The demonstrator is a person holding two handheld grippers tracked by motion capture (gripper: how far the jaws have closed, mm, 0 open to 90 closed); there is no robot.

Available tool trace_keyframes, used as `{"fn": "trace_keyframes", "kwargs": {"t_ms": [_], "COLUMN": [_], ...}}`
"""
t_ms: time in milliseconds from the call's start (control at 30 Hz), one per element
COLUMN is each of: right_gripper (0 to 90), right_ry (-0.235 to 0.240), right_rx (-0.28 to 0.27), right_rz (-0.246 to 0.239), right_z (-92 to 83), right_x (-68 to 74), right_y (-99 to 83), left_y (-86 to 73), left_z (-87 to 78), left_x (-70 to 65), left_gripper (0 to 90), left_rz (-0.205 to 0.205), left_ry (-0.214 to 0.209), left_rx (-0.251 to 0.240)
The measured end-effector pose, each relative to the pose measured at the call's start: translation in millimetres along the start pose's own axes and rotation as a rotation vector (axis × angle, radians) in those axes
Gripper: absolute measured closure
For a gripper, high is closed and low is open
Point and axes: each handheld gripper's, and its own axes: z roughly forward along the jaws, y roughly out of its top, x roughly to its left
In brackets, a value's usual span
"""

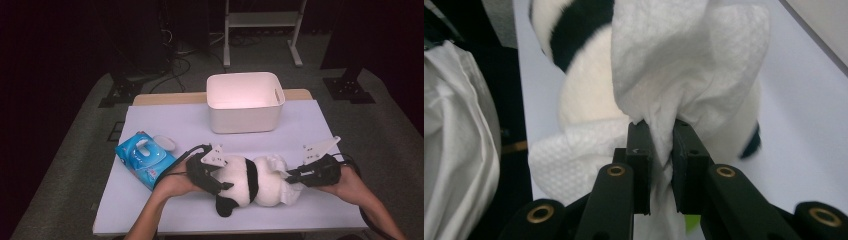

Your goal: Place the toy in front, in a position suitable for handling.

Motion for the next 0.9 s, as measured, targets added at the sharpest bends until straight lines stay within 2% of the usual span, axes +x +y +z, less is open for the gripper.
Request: {"fn": "trace_keyframes", "kwargs": {"t_ms": [233,300,367,500,733,900], "right_gripper": [79.4,79.4,79.4,79.2,79.1,78.8], "right_ry": [0.063,0.073,0.076,0.057,0.014,-0.010], "right_rx": [-0.035,-0.031,-0.035,-0.042,-0.068,-0.063], "right_rz": [-0.088,-0.103,-0.105,-0.083,0.042,0.099], "right_z": [30.8,37.1,35.4,24.4,0.1,-3.1], "right_x": [4.7,5.9,4.6,3.0,-1.8,-3.7], "right_y": [40.0,46.2,45.5,31.2,-15.5,-42.5], "left_y": [-0.3,-0.4,-0.6,-0.2,0.4,0.3], "left_z": [0.9,1.0,1.2,1.1,1.0,1.1], "left_x": [-1.5,-2.1,-2.8,-3.9,-4.3,-4.1], "left_gripper": [30.9,31.2,31.4,31.7,31.7,31.7], "left_rz": [0.008,0.012,0.012,0.017,0.014,0.011], "left_ry": [0.001,0.006,0.004,0.009,0.012,0.011], "left_rx": [0.006,0.009,0.002,0.006,0.012,0.012]}}
